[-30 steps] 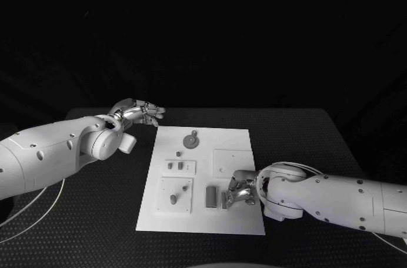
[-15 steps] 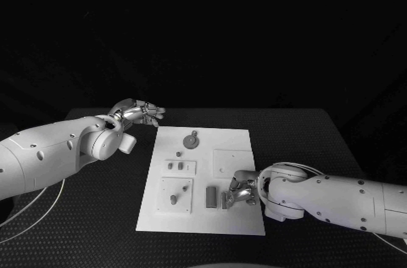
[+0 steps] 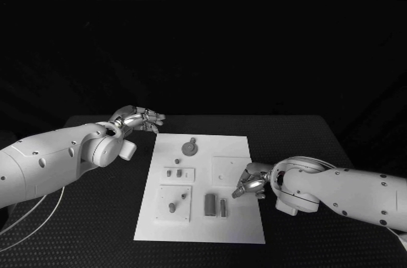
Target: Assemble the parts on the task board
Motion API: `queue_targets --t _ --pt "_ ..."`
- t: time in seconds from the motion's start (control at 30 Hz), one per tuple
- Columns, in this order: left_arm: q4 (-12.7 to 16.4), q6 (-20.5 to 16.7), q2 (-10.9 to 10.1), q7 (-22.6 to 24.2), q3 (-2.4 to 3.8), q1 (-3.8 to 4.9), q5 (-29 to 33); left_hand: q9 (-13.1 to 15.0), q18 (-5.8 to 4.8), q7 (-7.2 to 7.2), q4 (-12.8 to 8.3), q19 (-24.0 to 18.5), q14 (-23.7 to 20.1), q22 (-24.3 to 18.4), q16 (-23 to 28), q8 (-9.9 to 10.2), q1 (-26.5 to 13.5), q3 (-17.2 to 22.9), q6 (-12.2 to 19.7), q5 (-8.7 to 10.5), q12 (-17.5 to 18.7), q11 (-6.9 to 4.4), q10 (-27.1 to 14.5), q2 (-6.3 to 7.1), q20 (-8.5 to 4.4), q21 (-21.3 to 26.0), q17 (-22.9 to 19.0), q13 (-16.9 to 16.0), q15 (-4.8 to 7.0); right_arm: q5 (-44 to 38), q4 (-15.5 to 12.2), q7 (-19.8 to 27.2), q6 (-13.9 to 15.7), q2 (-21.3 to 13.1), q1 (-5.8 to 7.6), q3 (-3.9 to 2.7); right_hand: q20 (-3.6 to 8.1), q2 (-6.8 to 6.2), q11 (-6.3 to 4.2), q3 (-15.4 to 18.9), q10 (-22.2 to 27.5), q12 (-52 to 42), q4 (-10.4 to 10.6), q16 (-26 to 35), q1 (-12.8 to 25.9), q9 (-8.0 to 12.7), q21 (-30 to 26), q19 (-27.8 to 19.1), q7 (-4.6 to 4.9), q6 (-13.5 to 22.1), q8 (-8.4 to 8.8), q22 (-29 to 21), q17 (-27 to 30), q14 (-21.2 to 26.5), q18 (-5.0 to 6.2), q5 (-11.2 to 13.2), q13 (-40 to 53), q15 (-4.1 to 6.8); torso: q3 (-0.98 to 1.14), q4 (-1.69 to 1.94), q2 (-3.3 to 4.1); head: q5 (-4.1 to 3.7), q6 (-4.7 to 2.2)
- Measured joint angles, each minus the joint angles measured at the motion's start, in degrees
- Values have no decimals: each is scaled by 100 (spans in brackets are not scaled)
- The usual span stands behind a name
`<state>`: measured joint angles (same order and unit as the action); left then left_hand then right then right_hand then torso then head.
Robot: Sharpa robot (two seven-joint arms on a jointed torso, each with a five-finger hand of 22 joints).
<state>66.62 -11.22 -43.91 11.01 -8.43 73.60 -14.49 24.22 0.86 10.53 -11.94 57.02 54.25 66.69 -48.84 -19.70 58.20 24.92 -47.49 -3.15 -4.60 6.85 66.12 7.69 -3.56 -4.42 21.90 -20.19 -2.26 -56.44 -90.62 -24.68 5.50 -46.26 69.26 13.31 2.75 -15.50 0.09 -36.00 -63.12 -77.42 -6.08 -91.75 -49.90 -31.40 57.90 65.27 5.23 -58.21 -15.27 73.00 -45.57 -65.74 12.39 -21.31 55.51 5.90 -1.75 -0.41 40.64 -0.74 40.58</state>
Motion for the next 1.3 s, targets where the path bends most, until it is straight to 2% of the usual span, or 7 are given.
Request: queue_targets --t 0.13,0.47,0.63,0.8,0.97,1.27,1.3 --pt "-113 -27 118 -1 -1 0 0 0 1 0 0 0 0 -1 0 0 0 0 0 0 0 0 0 0 0 0 5 0 0 331 453 529 14 -25 137 -85 -7 61 51 204 68 0 -67 0 1 -1 0 -68 5 88 51 17 -27 61 3 0 26 -50 -3 -4 -26 23 -213" --pt "-883 13 485 13 5 -3 57 0 1 -50 -54 -50 42 -79 364 -63 -6 54 -114 0 -45 -73 73 -132 73 48 -81 -16 -42 1636 2940 2593 102 907 166 -391 -240 997 105 426 489 362 -875 339 -370 -35 -300 -507 204 403 65 -76 114 470 133 0 -269 -102 -27 -20 -221 58 -788" --pt "-1275 207 571 75 21 0 156 0 1 -51 -112 -311 -17 -259 789 -67 -60 112 -114 0 57 -27 70 -212 160 68 -148 82 -143 2054 3975 3267 123 1347 -38 -902 -554 1310 223 304 1082 1183 -1027 1134 -439 -31 -922 -1358 352 613 98 -308 503 1193 191 0 -858 -264 -14 -20 -367 131 -1148" --pt "-1678 379 717 120 27 20 345 -52 0 -145 -134 -763 -668 -526 1422 26 -114 134 91 0 89 56 -421 -249 367 68 -284 320 -381 2288 4535 3694 190 1594 -79 -1160 -992 1379 609 65 1587 3331 -1037 3232 -507 -19 -2127 -2701 564 862 151 -902 1573 2110 -146 0 -2464 -931 18 -31 -452 221 -1507" --pt "-1731 566 865 167 34 36 509 -128 2 -293 -150 -1578 -1549 -1078 2100 265 -355 119 593 0 89 43 -1341 -137 672 89 -478 744 -623 2608 4627 4004 162 1729 -186 -1377 -1334 1480 966 198 1554 5148 -1013 5395 -573 91 -3074 -3884 553 1294 237 -1319 2480 2636 -494 0 -3902 -1650 57 -27 -527 257 -1635" --pt "-1661 749 878 221 32 36 654 -97 1 -439 -13 -1995 -1912 -1588 2382 350 -565 93 981 0 89 -59 -1847 -75 844 89 -563 1064 -678 2945 4638 4309 86 1806 -259 -1514 -1470 1492 961 419 1432 6185 -793 6316 -432 245 -3557 -4284 504 1613 269 -1512 2924 2891 -580 3 -4740 -1681 104 -18 -552 242 -1648" --pt "-1658 750 880 220 30 35 654 -351 1 -497 143 -2435 -2330 -2181 2678 515 -1182 -194 1406 44 115 -128 -2397 -151 791 114 -747 1179 -578 2946 4638 4309 86 1805 -258 -1514 -1356 1505 857 787 1967 6380 -628 6650 216 583 -3822 -4556 399 2108 394 -1725 3118 3285 -596 229 -4845 -1563 106 -18 -552 241 -1647"
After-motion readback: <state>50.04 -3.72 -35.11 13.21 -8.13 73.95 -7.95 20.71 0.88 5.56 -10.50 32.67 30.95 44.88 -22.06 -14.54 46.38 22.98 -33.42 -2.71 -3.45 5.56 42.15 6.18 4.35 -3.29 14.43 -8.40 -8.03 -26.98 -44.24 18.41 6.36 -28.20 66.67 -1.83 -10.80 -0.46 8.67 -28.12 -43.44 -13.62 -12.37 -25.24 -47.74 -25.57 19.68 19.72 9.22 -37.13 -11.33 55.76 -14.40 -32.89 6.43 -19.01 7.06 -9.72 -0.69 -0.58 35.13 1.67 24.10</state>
